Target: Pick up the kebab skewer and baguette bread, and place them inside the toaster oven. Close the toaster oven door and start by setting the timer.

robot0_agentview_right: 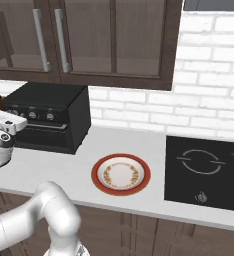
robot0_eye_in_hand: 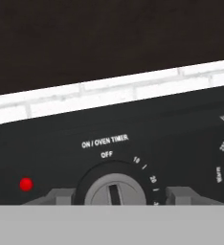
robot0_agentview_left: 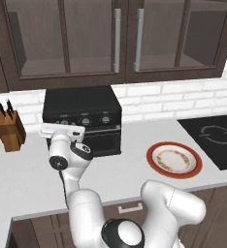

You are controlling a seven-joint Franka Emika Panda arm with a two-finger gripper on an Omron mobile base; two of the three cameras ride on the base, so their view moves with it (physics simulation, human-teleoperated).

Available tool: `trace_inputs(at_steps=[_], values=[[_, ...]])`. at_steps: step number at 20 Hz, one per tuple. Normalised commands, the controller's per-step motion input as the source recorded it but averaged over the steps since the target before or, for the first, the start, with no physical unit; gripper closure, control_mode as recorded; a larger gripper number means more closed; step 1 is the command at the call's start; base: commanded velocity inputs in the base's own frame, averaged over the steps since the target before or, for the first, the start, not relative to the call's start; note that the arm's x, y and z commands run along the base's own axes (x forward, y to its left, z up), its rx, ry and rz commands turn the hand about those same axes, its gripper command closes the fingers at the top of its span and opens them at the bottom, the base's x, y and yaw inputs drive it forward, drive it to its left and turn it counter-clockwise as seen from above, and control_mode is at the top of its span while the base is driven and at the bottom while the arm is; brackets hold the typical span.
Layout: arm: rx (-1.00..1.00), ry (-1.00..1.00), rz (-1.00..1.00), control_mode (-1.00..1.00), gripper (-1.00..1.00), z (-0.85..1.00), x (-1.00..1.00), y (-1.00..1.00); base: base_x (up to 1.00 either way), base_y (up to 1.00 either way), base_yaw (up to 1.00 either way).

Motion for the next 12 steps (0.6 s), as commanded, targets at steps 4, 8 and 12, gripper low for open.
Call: trace_inputs(at_steps=[4,8,12], values=[[0.25,-0.03,-0.09,-1.0,1.0,-0.3,0.0,0.0,0.0,0.0,0.0],[0.26,-0.04,-0.12,-1.0,1.0,-0.14,0.0,0.0,0.0,0.0,0.0],[0.25,-0.07,-0.12,-1.0,1.0,0.0,-0.07,0.15,0.0,0.0,0.0]])
